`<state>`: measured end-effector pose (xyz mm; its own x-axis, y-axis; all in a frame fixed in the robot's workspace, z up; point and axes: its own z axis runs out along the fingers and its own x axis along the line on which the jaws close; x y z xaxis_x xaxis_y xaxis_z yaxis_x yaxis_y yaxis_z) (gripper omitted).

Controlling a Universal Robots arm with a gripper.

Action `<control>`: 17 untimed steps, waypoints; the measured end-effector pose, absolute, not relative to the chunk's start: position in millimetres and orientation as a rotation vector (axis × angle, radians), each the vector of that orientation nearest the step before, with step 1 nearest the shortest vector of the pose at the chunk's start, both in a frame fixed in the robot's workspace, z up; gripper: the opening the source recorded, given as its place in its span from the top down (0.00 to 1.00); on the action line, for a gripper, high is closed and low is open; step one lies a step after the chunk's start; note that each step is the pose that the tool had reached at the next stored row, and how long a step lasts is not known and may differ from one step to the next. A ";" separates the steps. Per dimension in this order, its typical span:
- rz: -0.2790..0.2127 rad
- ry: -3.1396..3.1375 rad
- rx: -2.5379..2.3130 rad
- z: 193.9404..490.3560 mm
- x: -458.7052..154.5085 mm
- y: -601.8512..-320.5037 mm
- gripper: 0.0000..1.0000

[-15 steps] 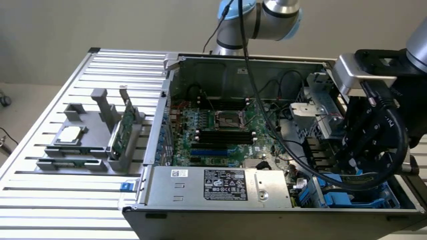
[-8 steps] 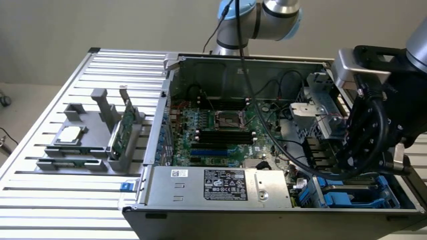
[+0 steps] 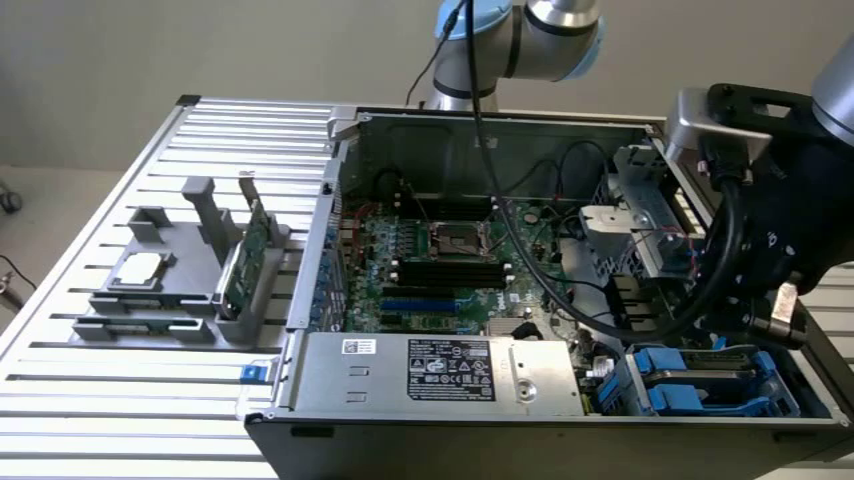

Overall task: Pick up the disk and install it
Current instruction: 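Insert the first disk wire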

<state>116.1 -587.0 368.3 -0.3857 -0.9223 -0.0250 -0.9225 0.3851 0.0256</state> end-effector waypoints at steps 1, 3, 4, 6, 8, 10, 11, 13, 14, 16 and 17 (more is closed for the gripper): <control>0.055 2.625 -1.712 368.3 116.1 -587.0 0.76; 0.055 2.654 -1.666 368.3 116.1 -587.0 0.76; 0.055 2.668 -1.644 368.3 116.1 -587.0 0.76; 0.054 2.695 -1.597 368.3 116.1 -587.0 0.76; 0.054 2.723 -1.548 368.3 116.1 -587.0 0.76; 0.054 2.749 -1.500 368.3 116.0 -587.0 0.76; 0.054 2.762 -1.476 368.3 116.1 -587.0 0.76; 0.054 2.787 -1.426 368.3 116.1 -587.0 0.76; 0.054 2.799 -1.401 368.3 116.1 -587.0 0.76; 0.053 2.823 -1.351 368.3 116.0 -587.0 0.76; 0.053 2.834 -1.327 368.3 116.0 -587.0 0.76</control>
